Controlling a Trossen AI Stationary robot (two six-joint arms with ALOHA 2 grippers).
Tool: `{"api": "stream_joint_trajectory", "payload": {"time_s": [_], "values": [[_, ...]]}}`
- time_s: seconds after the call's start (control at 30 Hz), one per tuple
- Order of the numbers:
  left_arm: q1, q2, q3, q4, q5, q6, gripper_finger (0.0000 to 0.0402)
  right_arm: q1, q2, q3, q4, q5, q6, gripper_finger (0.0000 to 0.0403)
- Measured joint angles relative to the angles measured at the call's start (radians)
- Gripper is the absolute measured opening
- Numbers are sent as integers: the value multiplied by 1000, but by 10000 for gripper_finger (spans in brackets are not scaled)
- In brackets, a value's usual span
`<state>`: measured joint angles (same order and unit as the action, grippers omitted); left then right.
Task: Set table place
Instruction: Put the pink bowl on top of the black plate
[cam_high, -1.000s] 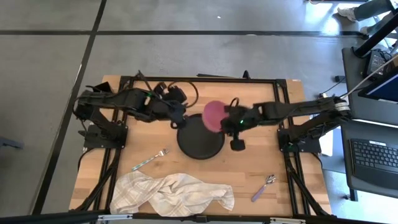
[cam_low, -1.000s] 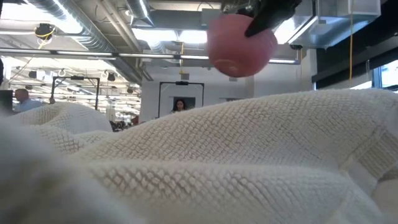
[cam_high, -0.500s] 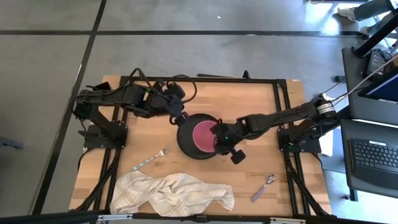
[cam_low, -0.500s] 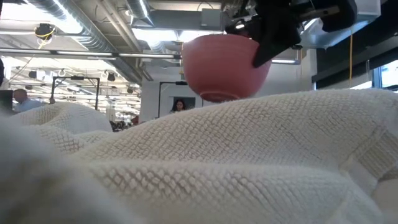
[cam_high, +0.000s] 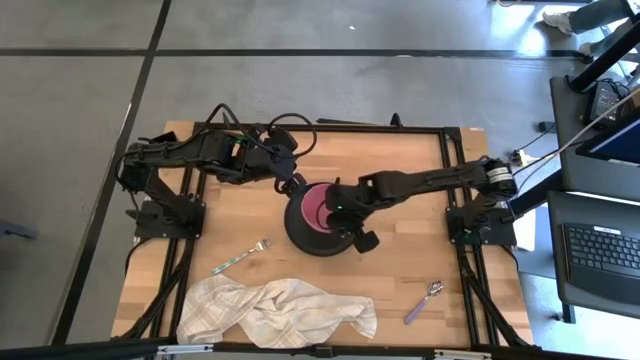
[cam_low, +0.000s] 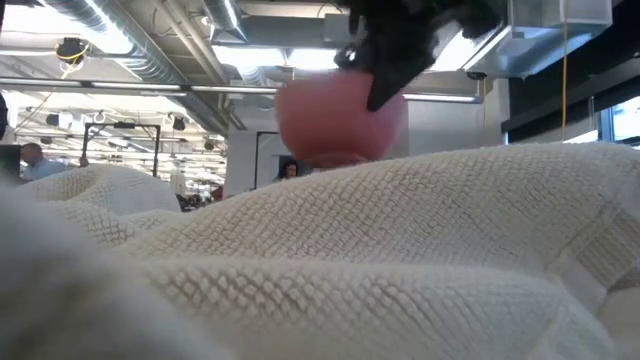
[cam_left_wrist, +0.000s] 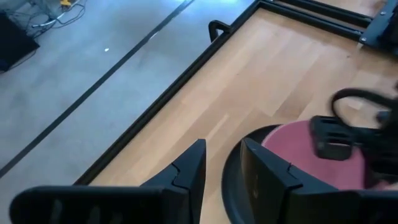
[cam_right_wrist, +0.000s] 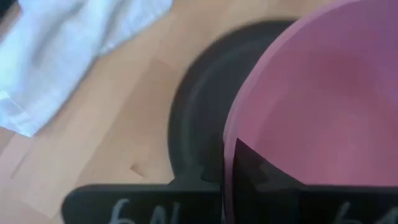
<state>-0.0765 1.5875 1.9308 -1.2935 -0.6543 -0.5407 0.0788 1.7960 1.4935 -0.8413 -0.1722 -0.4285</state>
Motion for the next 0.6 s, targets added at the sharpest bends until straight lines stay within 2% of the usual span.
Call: {"api": "stream_joint_trajectory", "payload": {"time_s": [0.23,0.43,0.6], "values": [[0,0,0,-11,18,0,94,-4,85,1,4,-4,7,6],[3,0,0,-48,7,1,94,5,129,1,19,118,0,6],[3,0,0,-61,-13,1,94,22,150,1,65,105,6,6]]}}
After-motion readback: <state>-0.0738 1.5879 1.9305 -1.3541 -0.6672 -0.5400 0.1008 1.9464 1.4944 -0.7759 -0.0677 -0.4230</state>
